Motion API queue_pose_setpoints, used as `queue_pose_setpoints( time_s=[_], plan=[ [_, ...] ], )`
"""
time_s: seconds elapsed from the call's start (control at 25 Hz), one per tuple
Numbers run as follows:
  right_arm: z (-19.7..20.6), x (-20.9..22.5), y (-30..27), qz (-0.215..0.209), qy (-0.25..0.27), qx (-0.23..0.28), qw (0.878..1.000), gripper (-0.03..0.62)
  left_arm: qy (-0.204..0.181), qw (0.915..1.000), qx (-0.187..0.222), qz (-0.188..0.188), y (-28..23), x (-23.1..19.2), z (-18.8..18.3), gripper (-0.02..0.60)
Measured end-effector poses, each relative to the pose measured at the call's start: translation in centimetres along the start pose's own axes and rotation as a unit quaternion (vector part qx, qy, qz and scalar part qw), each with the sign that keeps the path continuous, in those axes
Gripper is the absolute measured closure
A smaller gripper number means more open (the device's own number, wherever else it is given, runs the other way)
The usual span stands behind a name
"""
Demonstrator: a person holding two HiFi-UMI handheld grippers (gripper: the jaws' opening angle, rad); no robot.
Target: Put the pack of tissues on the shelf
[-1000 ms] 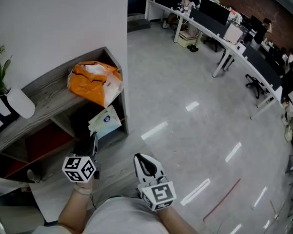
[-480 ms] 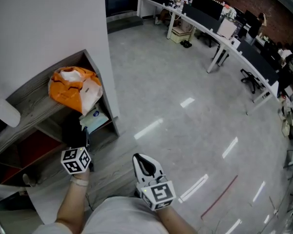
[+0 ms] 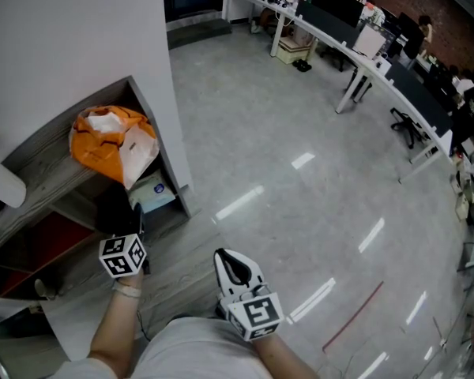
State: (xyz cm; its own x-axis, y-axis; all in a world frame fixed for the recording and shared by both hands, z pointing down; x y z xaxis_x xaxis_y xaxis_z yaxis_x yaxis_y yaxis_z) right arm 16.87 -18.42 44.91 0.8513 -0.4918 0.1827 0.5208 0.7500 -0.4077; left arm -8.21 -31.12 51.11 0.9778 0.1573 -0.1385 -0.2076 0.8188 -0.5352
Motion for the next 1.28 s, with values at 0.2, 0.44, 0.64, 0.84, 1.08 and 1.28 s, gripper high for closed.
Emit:
queue_pose_setpoints(
  time_s=[0.2,0.44,0.64,0.84,1.08,1.28],
  plan=[
    [0.1,-0.2,-0.2,-0.004,-0.001,0.001,1.000,0.569,-0.001,1.0000,-0.005,-0.004,-0.4,-0.4,0.2,0.422],
    [-0.1,-0.4,-0.4,0.001,0.000,-0.004,1.000,0.569,-0.006,0.9999,-0.010,0.006,-0.1,0.0,0.6,0.388],
    [-0.1,-1.0,-0.8,-0.006,0.001,0.003,1.000,0.569,-0.008,0.9997,-0.010,0.021,0.7,0.7,1.0,0.388],
    [-0.8,-1.9,-1.3,-0.010,0.003,0.003,1.000,0.569,-0.020,0.9989,-0.005,0.043,2.4,1.6,0.8,0.388],
    [-0.8,-3.7,-2.7,-0.043,0.013,0.005,0.999,0.569,-0.029,0.9958,0.016,0.086,5.7,2.5,0.2,0.429],
    [-1.6,-5.6,-4.1,-0.076,0.023,0.007,0.997,0.569,-0.028,0.9948,0.036,0.091,9.1,2.3,-0.1,0.510]
  ],
)
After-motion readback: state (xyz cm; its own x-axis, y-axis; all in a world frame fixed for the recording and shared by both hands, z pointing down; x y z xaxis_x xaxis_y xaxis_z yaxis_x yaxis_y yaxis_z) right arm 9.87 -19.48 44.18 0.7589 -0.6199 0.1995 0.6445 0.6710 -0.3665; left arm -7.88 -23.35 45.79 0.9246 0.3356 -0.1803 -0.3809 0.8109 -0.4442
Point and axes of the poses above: the fingertips, and each gripper's own axes: y backward along the fingers, x to its right, z out of its underside, the point moved 4 cm from there along y, backward along the fingers, and after that the axes turned 13 degrees about -x, right-handed, at the moved point
